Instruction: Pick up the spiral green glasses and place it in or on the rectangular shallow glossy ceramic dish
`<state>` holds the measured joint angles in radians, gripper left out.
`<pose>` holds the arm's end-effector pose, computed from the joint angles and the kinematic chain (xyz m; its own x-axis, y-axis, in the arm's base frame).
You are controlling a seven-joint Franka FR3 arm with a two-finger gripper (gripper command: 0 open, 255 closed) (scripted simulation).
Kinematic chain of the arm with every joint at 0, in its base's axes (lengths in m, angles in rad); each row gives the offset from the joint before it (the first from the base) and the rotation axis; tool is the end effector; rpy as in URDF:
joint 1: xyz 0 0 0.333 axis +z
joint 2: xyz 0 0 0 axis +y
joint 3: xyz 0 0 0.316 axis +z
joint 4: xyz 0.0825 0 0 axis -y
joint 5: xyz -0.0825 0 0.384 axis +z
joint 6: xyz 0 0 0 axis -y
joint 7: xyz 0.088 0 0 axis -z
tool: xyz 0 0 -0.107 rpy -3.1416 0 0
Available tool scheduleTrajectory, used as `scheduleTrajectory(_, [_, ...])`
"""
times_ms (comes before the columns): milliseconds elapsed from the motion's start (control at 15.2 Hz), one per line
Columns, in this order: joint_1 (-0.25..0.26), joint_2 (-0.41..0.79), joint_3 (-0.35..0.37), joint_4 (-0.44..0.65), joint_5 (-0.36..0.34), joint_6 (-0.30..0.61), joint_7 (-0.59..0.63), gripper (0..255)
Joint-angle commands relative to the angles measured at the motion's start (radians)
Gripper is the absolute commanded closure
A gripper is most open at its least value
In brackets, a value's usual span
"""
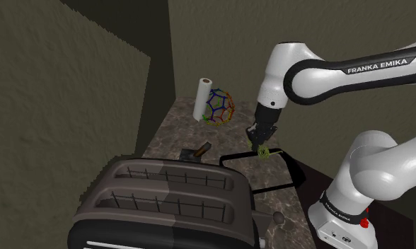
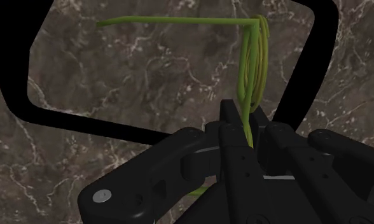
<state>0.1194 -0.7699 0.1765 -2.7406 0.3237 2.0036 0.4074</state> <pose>0.3011 0.1090 0.4370 0.9580 -0.2825 -0.0493 -0.2868 -0.9431 -0.1682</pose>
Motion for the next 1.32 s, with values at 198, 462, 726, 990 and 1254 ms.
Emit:
scheduleTrajectory(198, [0.007, 0.022, 0.010, -0.055, 0.017, 0.077, -0.013, 255])
scheduleTrajectory(462, [0.013, 0.051, 0.018, -0.093, 0.032, 0.143, -0.025, 255])
scheduleTrajectory(726, [0.014, 0.058, 0.019, -0.101, 0.035, 0.158, -0.028, 255])
scheduleTrajectory(990, [0.014, 0.058, 0.019, -0.101, 0.035, 0.158, -0.028, 255])
scheduleTrajectory(1254, [0.014, 0.058, 0.019, -0.101, 0.035, 0.158, -0.028, 0])
